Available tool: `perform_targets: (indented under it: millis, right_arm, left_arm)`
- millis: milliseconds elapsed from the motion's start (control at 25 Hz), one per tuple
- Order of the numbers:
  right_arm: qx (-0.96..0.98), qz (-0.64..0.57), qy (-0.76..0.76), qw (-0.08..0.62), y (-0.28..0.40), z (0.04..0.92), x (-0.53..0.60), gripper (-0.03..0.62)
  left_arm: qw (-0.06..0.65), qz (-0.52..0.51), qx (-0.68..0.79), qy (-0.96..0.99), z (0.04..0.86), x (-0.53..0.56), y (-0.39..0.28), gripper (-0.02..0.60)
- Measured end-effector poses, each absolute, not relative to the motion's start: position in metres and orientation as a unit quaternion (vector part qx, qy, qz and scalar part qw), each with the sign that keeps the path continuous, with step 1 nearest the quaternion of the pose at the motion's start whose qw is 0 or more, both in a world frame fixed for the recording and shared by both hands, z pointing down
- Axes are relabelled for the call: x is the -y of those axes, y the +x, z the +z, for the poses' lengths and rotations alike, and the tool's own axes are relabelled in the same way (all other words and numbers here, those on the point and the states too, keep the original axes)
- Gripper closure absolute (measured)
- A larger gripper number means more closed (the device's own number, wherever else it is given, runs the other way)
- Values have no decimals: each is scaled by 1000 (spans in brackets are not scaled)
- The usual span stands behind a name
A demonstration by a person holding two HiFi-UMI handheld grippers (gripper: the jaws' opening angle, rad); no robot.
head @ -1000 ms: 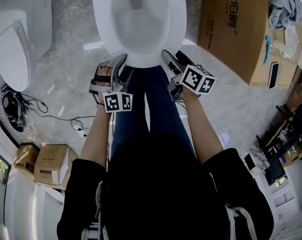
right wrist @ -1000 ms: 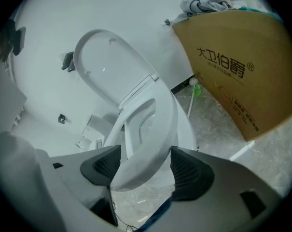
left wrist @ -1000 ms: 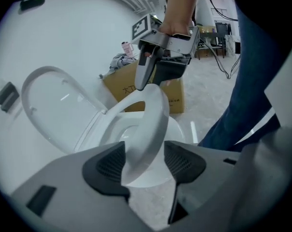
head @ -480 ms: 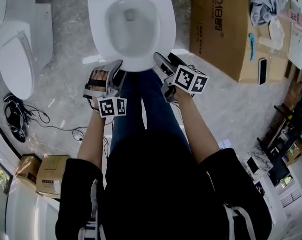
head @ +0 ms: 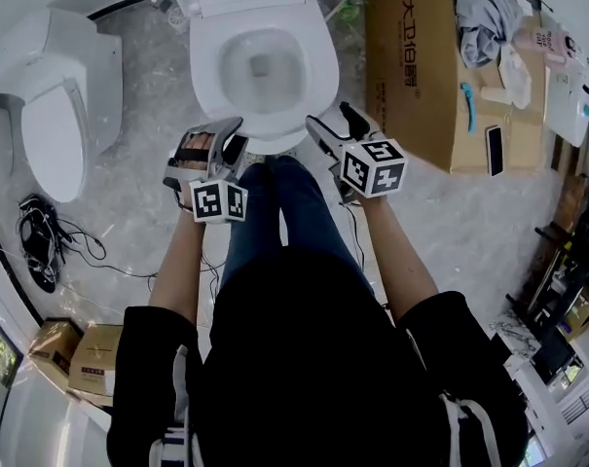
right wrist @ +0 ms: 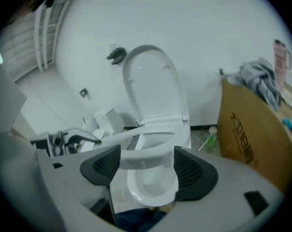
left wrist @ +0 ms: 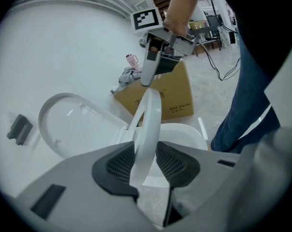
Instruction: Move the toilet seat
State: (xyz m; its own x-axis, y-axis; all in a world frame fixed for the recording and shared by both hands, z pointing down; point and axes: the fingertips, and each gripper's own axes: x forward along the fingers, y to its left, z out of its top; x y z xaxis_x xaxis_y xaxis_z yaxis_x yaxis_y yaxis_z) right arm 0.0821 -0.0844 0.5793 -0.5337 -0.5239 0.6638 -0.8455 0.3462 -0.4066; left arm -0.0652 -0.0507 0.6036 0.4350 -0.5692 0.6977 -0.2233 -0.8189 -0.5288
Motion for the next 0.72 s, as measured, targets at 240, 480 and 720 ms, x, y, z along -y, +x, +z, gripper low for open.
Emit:
perform_targets:
  millis: [240, 480, 720]
  right_arm:
    - [864, 154, 343, 335, 59, 547, 85, 256]
    - [859, 37, 306, 408, 52, 530, 105, 260]
    - [850, -52, 267, 451, 45, 519, 123, 365]
  left_arm:
    - [188, -472, -248, -825, 566, 82, -68, 449]
    - [186, -473, -258, -822, 541, 106, -70, 457]
    - [172, -480, -252, -823, 532, 117, -72, 460]
